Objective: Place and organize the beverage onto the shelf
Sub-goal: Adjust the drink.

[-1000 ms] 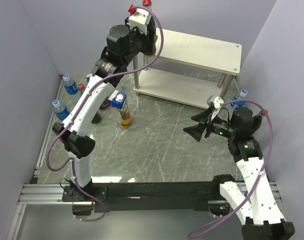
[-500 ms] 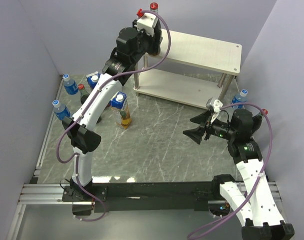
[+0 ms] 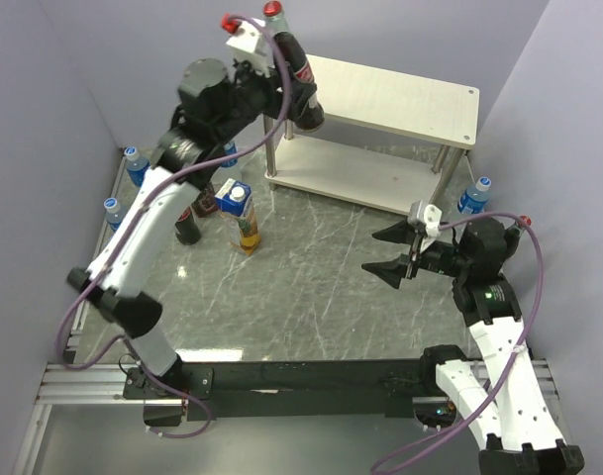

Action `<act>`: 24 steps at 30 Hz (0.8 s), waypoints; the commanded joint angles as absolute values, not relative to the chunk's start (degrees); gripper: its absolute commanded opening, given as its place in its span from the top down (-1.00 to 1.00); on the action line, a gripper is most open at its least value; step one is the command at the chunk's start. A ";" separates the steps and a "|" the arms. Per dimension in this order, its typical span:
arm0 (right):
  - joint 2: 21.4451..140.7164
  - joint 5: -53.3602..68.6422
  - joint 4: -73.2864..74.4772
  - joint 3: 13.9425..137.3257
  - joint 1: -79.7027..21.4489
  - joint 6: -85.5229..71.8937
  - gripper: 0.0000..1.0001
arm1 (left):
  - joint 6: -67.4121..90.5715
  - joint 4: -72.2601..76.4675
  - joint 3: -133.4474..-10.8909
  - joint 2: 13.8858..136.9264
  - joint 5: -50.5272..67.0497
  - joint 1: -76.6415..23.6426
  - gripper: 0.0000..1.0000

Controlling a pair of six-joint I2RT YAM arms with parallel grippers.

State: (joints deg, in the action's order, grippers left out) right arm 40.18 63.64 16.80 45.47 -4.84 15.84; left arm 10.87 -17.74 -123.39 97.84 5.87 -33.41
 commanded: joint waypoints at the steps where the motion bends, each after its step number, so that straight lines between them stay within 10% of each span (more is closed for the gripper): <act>1: 42.53 67.94 9.68 53.84 -4.75 12.94 -0.57 | 19.24 -5.45 -119.22 85.97 12.48 -33.57 0.99; 24: 61.43 29.02 16.79 84.99 -35.49 4.31 -0.58 | 27.86 -4.48 -103.54 76.20 14.15 -41.92 0.99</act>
State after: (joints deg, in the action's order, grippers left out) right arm 60.14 36.05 14.98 82.91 -33.45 3.66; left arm 26.33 -17.96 -101.23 78.74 15.73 -40.88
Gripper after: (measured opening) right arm 0.787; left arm 0.647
